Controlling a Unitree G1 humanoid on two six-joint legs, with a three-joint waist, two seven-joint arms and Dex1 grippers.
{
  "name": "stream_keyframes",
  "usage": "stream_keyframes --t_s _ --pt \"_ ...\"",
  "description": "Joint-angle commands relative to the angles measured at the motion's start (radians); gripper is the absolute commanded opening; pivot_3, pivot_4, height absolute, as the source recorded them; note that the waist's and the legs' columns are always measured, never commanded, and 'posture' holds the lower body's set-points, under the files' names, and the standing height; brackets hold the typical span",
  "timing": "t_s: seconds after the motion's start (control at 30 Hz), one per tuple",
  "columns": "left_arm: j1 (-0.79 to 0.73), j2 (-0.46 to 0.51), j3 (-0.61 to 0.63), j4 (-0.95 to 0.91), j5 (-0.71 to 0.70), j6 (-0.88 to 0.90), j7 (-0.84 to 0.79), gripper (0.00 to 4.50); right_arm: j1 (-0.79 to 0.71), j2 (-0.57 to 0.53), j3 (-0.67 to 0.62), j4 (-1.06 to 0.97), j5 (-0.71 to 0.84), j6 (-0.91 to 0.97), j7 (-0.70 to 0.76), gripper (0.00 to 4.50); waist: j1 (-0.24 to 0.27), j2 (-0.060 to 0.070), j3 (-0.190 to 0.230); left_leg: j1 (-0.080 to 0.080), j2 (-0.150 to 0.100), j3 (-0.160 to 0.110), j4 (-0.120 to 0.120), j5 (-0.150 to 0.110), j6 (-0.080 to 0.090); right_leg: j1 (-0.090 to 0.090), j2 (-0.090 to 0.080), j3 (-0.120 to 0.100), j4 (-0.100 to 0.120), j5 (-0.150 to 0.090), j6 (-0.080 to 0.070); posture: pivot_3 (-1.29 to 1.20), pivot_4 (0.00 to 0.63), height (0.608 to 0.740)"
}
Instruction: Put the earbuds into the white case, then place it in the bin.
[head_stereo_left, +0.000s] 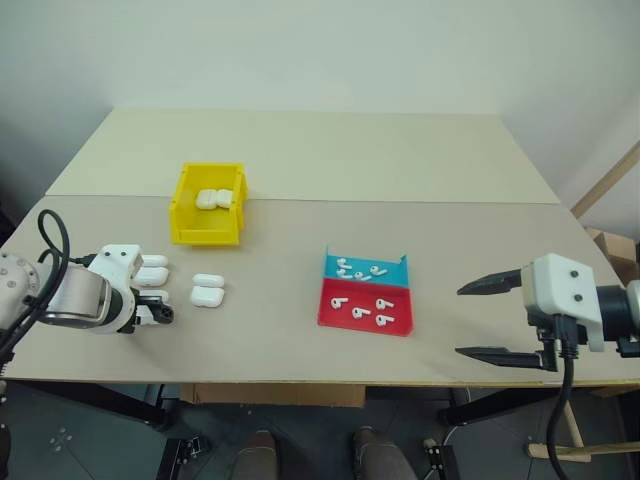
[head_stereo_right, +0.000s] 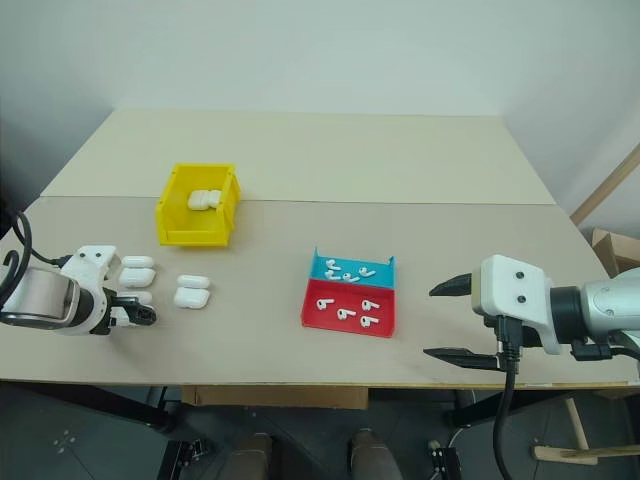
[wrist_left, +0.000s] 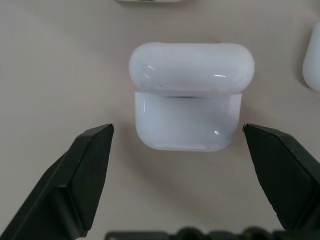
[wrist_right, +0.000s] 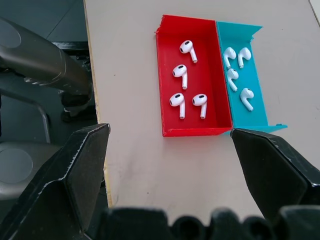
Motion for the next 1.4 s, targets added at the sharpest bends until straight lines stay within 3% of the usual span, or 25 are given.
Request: stream_keyframes --t_s 0.03,0.67,0.73,0.9,1.1,1.27,1.4 --pt "-0.025 -0.003 0.019 0.012 0.016 -0.011 -0.003 4.5 -0.006 -0.002 -0.027 -0.018 -0.007 0.001 -0.01 4.48 0.004 0.0 0.0 0.0 0.0 0.0 0.0 0.0 0.0 0.0 0.0 0.0 0.0 0.0 0.0 0.0 0.15 0.74" --pt "-0.036 -0.07 0.034 -0.014 0.123 0.021 -0.03 4.5 0.018 -0.002 -0.022 -0.027 -0.039 -0.004 -0.023 4.48 0.01 0.0 0.0 0.0 -0.001 0.0 0.0 0.001 -0.002 0.0 -0.001 0.0 0.0 0.001 0.001 0.0 0.15 0.74" --pt "-0.033 -0.078 0.04 0.0 0.114 0.022 -0.035 4.32 0.018 -0.001 -0.021 -0.026 -0.042 -0.005 -0.022 4.5 0.01 0.0 0.0 0.0 -0.001 0.0 0.0 0.002 -0.003 0.001 -0.001 0.0 0.0 0.001 0.001 0.0 0.15 0.74" --pt "-0.03 -0.1 0.051 -0.002 0.142 0.031 -0.033 2.87 0.019 0.001 -0.024 -0.03 -0.039 -0.004 -0.021 4.5 0.01 0.0 0.0 0.0 -0.001 -0.001 0.0 0.002 -0.003 0.001 -0.001 0.0 0.0 0.001 0.001 0.0 0.15 0.74" --pt "-0.027 -0.109 0.082 -0.022 0.17 0.047 -0.034 2.78 0.021 0.0 -0.027 -0.029 -0.043 -0.005 -0.022 4.5 0.01 0.0 0.0 0.001 -0.001 0.0 0.0 0.002 -0.003 0.001 -0.001 0.0 0.0 0.001 0.001 0.0 0.15 0.74" --pt "-0.012 -0.054 0.138 -0.131 0.206 0.057 -0.073 2.78 0.022 0.0 -0.037 -0.033 -0.044 -0.002 -0.023 4.5 0.007 0.0 0.0 0.0 -0.001 -0.001 0.0 0.002 -0.003 0.0 0.0 0.0 0.0 0.001 0.001 0.0 0.15 0.74" --pt "0.164 0.096 0.363 -0.359 0.11 0.063 -0.232 2.78 0.029 0.012 -0.091 -0.032 -0.029 0.018 -0.029 4.5 -0.001 -0.002 0.001 -0.003 0.0 0.0 0.0 0.002 -0.003 -0.003 0.0 0.0 -0.001 0.001 0.001 0.0 0.15 0.74"
